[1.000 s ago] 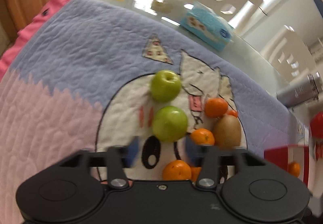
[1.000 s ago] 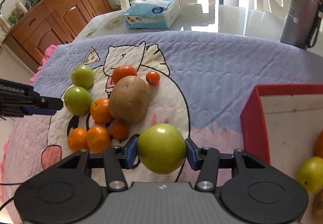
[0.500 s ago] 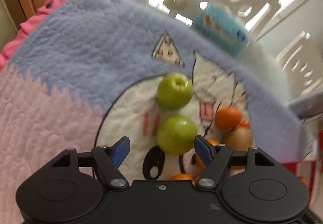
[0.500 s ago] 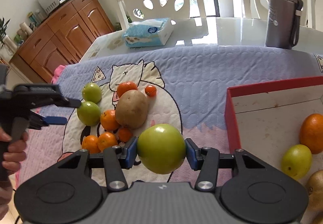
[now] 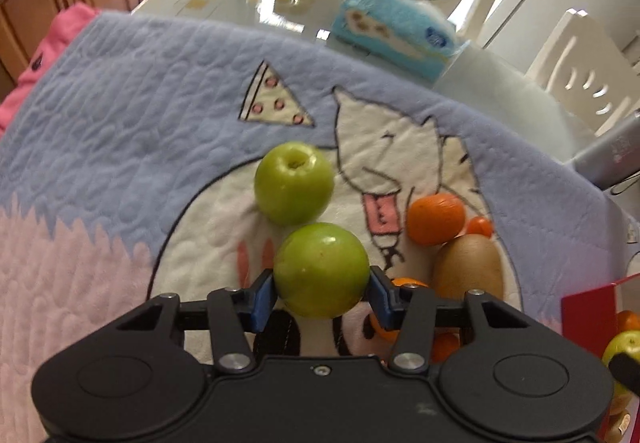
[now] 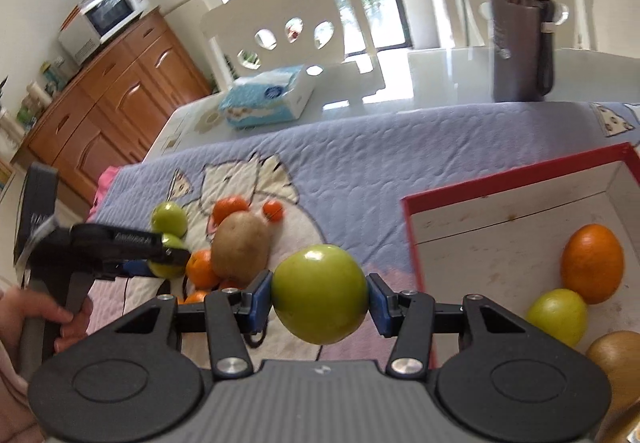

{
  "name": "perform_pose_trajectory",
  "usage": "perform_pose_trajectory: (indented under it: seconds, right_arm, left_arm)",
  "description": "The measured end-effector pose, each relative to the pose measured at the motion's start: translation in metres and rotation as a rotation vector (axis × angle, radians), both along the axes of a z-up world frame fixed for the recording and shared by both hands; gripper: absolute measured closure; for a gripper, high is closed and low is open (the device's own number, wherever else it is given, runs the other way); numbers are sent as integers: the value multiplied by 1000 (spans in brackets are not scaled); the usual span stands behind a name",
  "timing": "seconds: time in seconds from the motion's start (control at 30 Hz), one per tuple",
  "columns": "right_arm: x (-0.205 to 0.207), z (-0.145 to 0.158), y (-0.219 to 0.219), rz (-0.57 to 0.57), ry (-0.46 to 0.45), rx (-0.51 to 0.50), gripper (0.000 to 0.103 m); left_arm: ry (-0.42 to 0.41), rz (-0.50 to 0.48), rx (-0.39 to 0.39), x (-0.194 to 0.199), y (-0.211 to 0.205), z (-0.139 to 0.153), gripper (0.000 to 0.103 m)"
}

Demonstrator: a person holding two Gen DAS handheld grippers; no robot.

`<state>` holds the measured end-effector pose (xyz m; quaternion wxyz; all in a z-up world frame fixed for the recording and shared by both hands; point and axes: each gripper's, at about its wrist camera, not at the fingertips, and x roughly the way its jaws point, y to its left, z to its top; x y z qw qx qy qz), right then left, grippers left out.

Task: Organize fruits
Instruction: 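Carry both green apples into the box and open both tools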

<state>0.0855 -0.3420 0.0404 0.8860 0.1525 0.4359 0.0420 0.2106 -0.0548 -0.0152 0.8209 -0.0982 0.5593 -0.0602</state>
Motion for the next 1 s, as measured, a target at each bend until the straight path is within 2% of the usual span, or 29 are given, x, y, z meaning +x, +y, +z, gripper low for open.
perform_pose_trajectory:
  seconds: [0.1, 0.27, 0.37, 0.43, 0.47, 0.53, 0.63, 0.77, 0.9, 1.0]
  right_arm:
    - [-5, 4, -16, -42, -14, 15, 51]
    - [-11, 14, -46, -100, -44, -9, 51]
    - [-16, 26, -73, -166, -78, -31, 51]
    - [-21, 31, -95, -242, -86, -52, 51]
    - [-23, 34, -110, -285, -78, -61, 51]
    - [-29, 34, -136, -346, -80, -42, 51]
    - [-41, 29, -170, -422, -59, 5, 51]
    - [-50, 18, -188, -441, -10, -12, 51]
    - [-52, -4, -187, -397, 25, -15, 51]
    - [-54, -23, -182, -381, 69, -17, 51]
  left_arm:
    - [2, 6, -15, 1, -1, 11, 45]
    - [-86, -57, -38, 4, -26, 50, 45]
    - [-162, -156, -39, 4, -59, 79, 45]
    - [-228, -259, 16, 2, -90, 95, 45]
    - [-245, -307, 29, 0, -106, 101, 45]
    - [-244, -360, 2, -2, -133, 108, 45]
    - [-229, -436, -60, -9, -176, 108, 45]
    - [-162, -531, -108, -24, -229, 90, 45]
    - [-132, -632, -44, -40, -268, 71, 45]
    - [-91, -641, -52, -41, -280, 58, 45]
